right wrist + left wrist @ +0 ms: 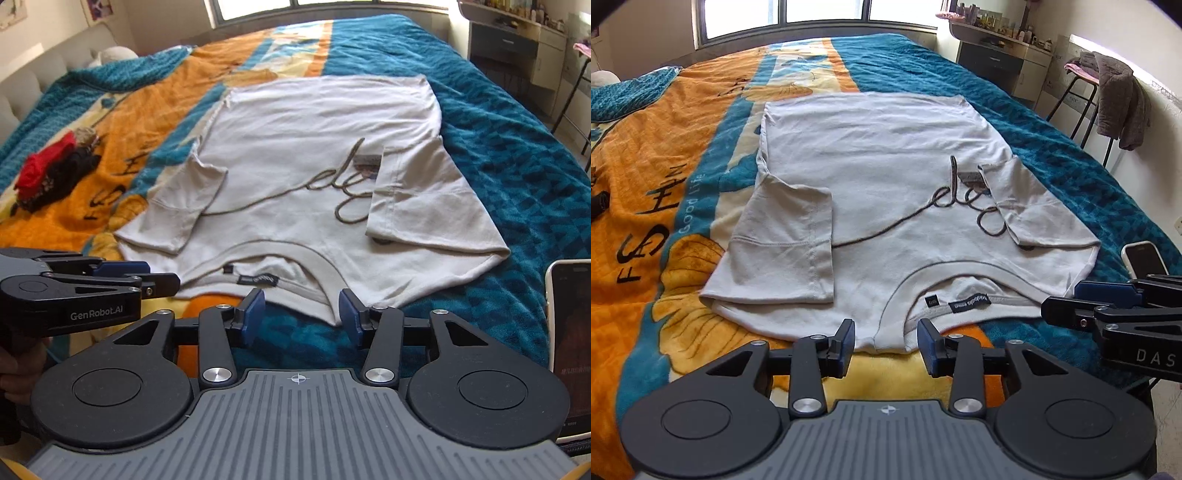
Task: Fold clothes
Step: 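Pull both open tools back and reposition them at the sweatshirt edge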
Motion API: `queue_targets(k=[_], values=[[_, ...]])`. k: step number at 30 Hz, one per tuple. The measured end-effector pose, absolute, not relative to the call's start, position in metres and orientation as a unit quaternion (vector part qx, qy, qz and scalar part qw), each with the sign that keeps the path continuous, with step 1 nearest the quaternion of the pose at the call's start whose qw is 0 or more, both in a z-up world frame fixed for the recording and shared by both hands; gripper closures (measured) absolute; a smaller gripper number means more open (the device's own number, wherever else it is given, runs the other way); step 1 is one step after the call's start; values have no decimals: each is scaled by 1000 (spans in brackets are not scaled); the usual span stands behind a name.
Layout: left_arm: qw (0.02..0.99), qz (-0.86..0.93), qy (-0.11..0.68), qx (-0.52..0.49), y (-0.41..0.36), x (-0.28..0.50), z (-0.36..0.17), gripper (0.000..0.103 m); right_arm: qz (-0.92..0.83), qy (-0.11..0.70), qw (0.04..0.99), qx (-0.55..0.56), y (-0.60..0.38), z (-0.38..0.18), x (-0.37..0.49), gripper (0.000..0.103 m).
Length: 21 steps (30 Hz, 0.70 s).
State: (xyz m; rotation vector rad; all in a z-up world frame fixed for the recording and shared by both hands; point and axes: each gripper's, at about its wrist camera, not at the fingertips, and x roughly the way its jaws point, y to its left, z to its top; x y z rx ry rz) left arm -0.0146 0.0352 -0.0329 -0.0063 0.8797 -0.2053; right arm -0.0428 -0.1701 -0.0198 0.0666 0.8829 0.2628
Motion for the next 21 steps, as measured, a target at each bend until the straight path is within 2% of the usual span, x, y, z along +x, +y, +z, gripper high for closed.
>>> queue_targets(k=[5,9,13,18,21], values=[[919,-92,382,-23,46,-22,3,57,147,391,906,61,-168,11,-46,34],[930,-90,355,-35,54,-24,28,51,165,372,910,76,-167,32,-46,33],[938,-115,323,-49,63,-26,63,50,171,344,919,89,-177,71,-40,32],[962,-110,244,-56,85,-23,122,50,176,303,930,107,-195,127,-30,32],[975,-85,200,-49,98,-10,143,50,173,267,941,112,-206,159,-21,26]])
